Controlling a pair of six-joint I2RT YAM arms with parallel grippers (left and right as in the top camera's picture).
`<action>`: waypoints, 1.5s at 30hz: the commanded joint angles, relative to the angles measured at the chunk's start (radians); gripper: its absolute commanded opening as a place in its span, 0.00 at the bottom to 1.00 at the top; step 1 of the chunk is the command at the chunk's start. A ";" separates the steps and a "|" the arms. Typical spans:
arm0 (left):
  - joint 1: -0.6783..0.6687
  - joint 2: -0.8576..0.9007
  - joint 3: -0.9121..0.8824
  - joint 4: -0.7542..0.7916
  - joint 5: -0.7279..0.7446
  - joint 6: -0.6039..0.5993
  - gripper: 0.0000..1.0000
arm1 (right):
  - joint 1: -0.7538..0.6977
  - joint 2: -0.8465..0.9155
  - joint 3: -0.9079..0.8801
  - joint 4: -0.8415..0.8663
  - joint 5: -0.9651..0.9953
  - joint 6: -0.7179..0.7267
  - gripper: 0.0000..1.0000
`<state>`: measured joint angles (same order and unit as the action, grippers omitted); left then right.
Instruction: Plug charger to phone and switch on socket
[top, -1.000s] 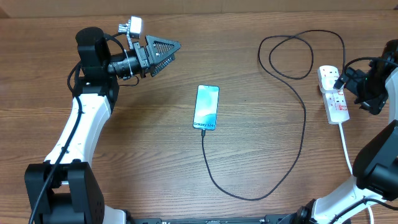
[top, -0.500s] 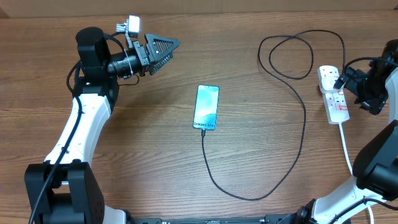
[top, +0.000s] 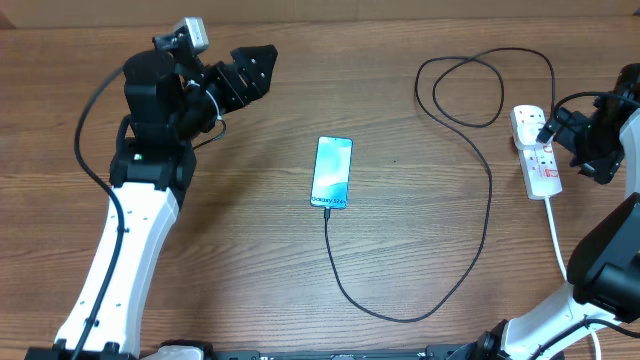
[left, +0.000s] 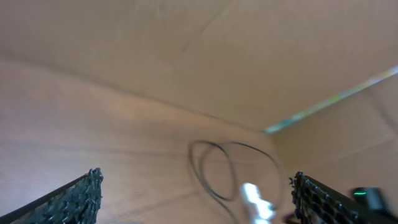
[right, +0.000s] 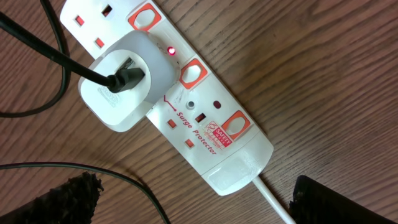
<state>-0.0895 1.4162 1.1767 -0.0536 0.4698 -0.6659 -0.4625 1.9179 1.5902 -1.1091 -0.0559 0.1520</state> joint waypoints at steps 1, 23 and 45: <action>-0.023 -0.058 -0.013 0.003 -0.137 0.405 1.00 | -0.002 -0.009 0.013 0.004 -0.010 -0.008 1.00; -0.027 -0.314 -0.837 0.616 -0.220 0.610 1.00 | -0.002 -0.009 0.013 0.004 -0.010 -0.008 1.00; 0.010 -0.642 -1.172 0.505 -0.372 0.449 1.00 | -0.002 -0.009 0.013 0.004 -0.010 -0.008 1.00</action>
<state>-0.1020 0.8249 0.0086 0.4835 0.1234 -0.1936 -0.4625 1.9179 1.5898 -1.1099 -0.0566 0.1524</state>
